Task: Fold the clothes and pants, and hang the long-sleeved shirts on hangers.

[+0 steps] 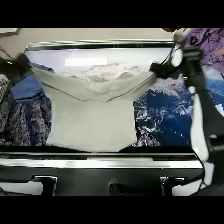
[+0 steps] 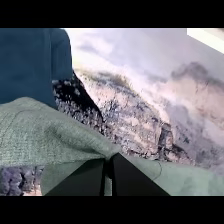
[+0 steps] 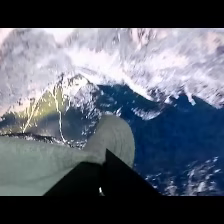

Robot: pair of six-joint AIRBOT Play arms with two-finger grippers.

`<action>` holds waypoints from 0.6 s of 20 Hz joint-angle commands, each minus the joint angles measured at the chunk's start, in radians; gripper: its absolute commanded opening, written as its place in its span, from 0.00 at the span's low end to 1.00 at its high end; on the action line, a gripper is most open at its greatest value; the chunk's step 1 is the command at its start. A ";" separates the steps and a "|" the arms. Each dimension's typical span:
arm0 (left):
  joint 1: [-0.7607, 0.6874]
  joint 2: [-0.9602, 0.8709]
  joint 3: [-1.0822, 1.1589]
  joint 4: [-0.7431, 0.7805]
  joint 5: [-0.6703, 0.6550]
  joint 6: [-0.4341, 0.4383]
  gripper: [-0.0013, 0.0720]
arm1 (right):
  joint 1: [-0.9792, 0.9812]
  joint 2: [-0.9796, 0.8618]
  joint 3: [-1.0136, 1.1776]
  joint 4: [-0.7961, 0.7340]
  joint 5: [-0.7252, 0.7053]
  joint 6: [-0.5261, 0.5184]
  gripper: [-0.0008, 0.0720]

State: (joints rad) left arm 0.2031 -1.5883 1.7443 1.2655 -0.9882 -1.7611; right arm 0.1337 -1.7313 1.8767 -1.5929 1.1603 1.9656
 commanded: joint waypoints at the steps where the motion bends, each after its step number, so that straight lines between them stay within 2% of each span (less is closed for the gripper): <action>1: -0.035 -0.192 0.000 -0.014 0.023 0.007 0.04 | 0.000 -0.175 0.001 0.213 0.034 -0.006 0.09; 3: -0.041 -0.221 0.000 -0.018 0.008 0.007 0.04 | 0.000 -0.196 0.001 0.312 0.076 -0.049 0.16; 4: -0.042 -0.221 0.000 -0.018 0.003 0.007 0.04 | -0.002 -0.193 0.001 0.349 0.105 -0.084 0.39; 5: -0.042 -0.218 0.004 -0.018 -0.011 0.007 0.04 | -0.010 -0.184 0.002 0.391 0.142 -0.140 0.67; 6: -0.040 -0.214 0.011 -0.018 -0.034 0.007 0.04 | -0.031 -0.165 0.001 0.436 0.198 -0.206 0.78; 7: -0.036 -0.209 0.018 -0.018 -0.060 0.007 0.04 | -0.060 -0.142 0.001 0.455 0.259 -0.245 0.79; 8: -0.033 -0.202 0.024 -0.018 -0.087 0.007 0.04 | -0.098 -0.112 0.001 0.456 0.327 -0.276 0.90; 10: -0.023 -0.183 0.024 -0.017 -0.134 0.007 0.04 | -0.184 -0.039 -0.033 0.456 0.425 -0.318 0.91; 12: -0.016 -0.168 0.024 -0.017 -0.174 0.007 0.04 | -0.261 0.070 -0.170 0.460 0.461 -0.332 0.91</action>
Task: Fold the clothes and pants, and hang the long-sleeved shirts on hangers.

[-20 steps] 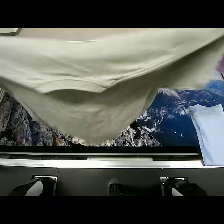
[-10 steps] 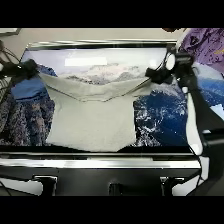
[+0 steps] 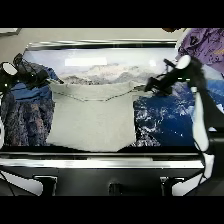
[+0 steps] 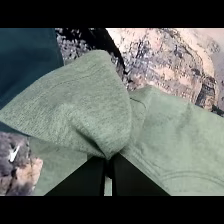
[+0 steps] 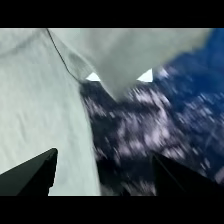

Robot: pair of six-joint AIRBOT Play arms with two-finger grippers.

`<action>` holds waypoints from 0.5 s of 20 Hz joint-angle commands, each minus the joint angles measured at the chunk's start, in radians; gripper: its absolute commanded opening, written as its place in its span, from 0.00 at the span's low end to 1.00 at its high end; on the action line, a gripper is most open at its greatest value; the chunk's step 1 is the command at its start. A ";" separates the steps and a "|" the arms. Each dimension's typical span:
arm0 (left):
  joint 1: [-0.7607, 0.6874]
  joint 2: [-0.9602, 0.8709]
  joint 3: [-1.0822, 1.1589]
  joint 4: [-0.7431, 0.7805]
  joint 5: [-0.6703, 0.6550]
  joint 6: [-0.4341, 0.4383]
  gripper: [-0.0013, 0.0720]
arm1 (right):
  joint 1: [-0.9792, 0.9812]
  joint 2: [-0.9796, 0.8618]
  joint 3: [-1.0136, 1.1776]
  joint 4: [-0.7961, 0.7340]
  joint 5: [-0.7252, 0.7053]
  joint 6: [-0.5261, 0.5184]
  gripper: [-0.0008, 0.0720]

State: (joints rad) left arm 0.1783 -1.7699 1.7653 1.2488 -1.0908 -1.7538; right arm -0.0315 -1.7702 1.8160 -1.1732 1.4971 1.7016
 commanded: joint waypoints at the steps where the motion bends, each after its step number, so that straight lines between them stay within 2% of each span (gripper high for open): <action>1: 0.010 0.018 0.003 0.000 -0.090 0.000 0.04 | -0.120 0.183 -0.234 0.055 0.107 -0.069 0.91; 3: 0.012 0.018 0.003 -0.003 -0.125 0.000 0.05 | -0.128 0.333 -0.524 0.121 0.027 -0.068 0.92; 6: 0.011 0.018 0.003 -0.004 -0.151 0.000 0.05 | -0.055 0.546 -0.971 0.345 -0.190 -0.068 0.94; 8: 0.011 0.018 0.003 -0.004 -0.152 0.000 0.05 | 0.041 0.603 -1.145 0.414 -0.315 -0.068 0.94; 10: 0.011 0.018 0.003 -0.004 -0.152 0.000 0.05 | 0.140 0.600 -1.222 0.418 -0.405 -0.053 0.94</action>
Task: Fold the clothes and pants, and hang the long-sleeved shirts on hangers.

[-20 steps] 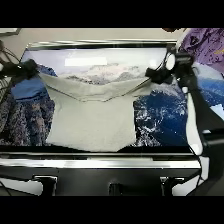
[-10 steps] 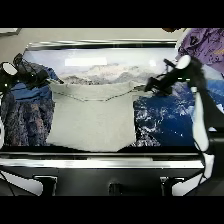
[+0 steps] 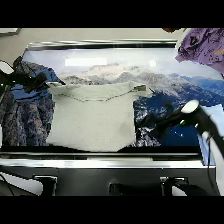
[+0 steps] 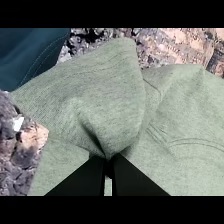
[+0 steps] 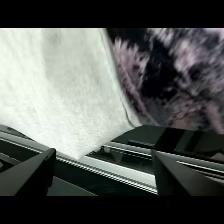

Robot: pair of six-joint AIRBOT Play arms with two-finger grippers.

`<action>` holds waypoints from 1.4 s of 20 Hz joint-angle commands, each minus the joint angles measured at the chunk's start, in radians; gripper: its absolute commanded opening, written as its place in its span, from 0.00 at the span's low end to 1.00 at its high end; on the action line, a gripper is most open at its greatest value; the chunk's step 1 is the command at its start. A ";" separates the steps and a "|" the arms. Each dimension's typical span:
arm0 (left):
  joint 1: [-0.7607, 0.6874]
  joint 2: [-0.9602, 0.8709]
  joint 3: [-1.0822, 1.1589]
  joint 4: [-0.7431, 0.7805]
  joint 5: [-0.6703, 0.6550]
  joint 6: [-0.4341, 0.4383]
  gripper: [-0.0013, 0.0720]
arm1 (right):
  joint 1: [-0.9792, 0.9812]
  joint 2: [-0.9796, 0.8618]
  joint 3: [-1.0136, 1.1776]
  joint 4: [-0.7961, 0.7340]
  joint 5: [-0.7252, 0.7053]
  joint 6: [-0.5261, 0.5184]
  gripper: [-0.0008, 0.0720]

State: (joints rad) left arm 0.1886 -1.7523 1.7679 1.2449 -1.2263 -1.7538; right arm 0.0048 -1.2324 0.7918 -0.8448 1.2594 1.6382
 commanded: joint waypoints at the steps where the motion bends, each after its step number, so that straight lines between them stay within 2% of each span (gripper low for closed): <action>1: 0.001 0.001 0.001 0.000 -0.016 0.000 0.05 | 0.143 0.054 -0.210 0.092 -0.206 0.030 0.94; 5: 0.002 0.000 0.001 0.000 -0.016 0.000 0.05 | 0.231 -0.006 -0.210 0.101 -0.314 0.085 0.92; 7: 0.002 0.000 0.001 0.000 -0.016 0.000 0.05 | 0.230 -0.044 -0.209 0.129 -0.349 0.086 0.86; 8: 0.002 0.000 0.001 0.000 -0.016 0.000 0.05 | 0.229 -0.058 -0.205 0.143 -0.364 0.086 0.68; 9: 0.002 0.000 0.001 0.000 -0.016 0.000 0.05 | 0.229 -0.063 -0.200 0.158 -0.384 0.086 0.58; 10: 0.002 0.000 0.001 0.000 -0.016 0.000 0.05 | 0.228 -0.063 -0.185 0.149 -0.401 0.086 0.34; 11: 0.002 0.000 0.001 0.000 -0.016 0.000 0.05 | 0.217 -0.063 -0.151 0.130 -0.409 0.085 0.14; 12: 0.003 0.000 0.001 0.000 -0.018 0.000 0.05 | 0.187 -0.063 -0.097 0.101 -0.394 0.083 0.06; 15: 0.003 0.000 0.001 0.000 -0.060 -0.001 0.05 | -0.024 -0.063 0.173 -0.084 -0.308 0.172 0.06; 17: 0.002 0.000 0.000 0.000 -0.101 -0.001 0.05 | -0.177 -0.071 0.364 -0.154 -0.296 0.200 0.06; 21: -0.018 -0.002 0.000 0.000 -0.156 -0.001 0.05 | -0.332 -0.185 0.650 -0.174 -0.298 0.238 0.06; 25: -0.065 -0.011 0.000 0.000 -0.158 -0.001 0.05 | -0.295 -0.313 0.696 -0.128 -0.293 0.260 0.06; 28: -0.093 -0.021 -0.001 0.000 -0.158 -0.001 0.05 | -0.274 -0.351 0.696 -0.101 -0.195 0.247 0.43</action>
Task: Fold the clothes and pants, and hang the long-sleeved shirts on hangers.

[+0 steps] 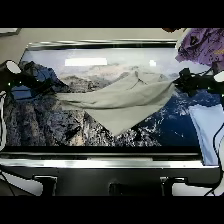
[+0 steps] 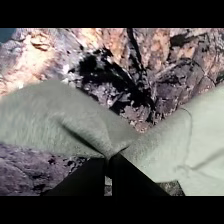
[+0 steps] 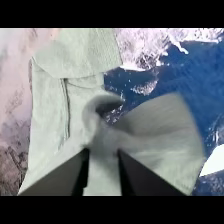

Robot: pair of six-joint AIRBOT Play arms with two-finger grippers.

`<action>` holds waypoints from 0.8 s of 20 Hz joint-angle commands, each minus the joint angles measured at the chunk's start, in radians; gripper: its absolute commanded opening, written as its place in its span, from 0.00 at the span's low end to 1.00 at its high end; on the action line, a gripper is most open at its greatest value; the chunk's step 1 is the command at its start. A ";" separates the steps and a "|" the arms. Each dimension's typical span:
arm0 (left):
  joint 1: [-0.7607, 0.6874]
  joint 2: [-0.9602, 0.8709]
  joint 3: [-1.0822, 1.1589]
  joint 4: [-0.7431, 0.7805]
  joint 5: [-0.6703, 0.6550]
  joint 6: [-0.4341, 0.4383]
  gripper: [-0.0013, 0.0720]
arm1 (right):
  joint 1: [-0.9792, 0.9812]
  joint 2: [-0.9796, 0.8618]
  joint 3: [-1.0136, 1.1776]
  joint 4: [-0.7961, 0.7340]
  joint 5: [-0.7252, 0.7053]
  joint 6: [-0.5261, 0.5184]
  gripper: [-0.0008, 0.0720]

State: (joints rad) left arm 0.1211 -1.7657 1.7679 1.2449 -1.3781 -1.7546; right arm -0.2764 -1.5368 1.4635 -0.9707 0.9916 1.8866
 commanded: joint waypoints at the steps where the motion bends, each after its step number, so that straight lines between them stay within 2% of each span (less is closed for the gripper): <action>1: -0.031 -0.008 -0.001 0.000 -0.006 0.000 0.05 | 0.002 -0.040 0.025 0.026 0.124 -0.032 0.56; 3: -0.035 -0.008 -0.001 0.000 -0.006 0.000 0.05 | -0.026 -0.013 0.021 0.009 0.274 -0.111 0.70; 4: -0.035 -0.008 -0.001 0.000 -0.006 -0.003 0.05 | -0.038 0.011 0.010 -0.021 0.346 -0.149 0.71; 5: -0.035 -0.008 -0.001 0.000 -0.006 -0.005 0.05 | -0.038 0.046 -0.019 -0.068 0.382 -0.165 0.78; 6: -0.035 -0.008 -0.001 0.000 -0.006 -0.008 0.05 | -0.037 0.098 -0.077 -0.104 0.388 -0.166 0.79; 7: -0.035 -0.008 -0.001 0.000 -0.006 -0.008 0.05 | -0.037 0.159 -0.164 -0.078 0.369 -0.166 0.79; 9: -0.035 -0.008 -0.001 0.000 -0.006 -0.008 0.05 | 0.006 0.310 -0.420 0.024 0.253 -0.158 0.79; 12: -0.035 -0.008 -0.001 0.000 -0.006 -0.008 0.05 | 0.228 0.455 -0.789 0.201 -0.007 -0.093 0.78; 14: -0.035 -0.008 -0.001 0.000 -0.006 -0.008 0.05 | 0.424 0.446 -0.897 0.299 -0.193 -0.089 0.77; 16: -0.035 -0.008 -0.001 0.000 -0.006 -0.008 0.05 | 0.581 0.397 -0.897 0.313 -0.339 -0.048 0.77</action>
State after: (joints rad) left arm 0.0860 -1.7733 1.7676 1.2453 -1.3849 -1.7618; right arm 0.0929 -1.1366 0.6781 -0.7578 0.9104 1.7927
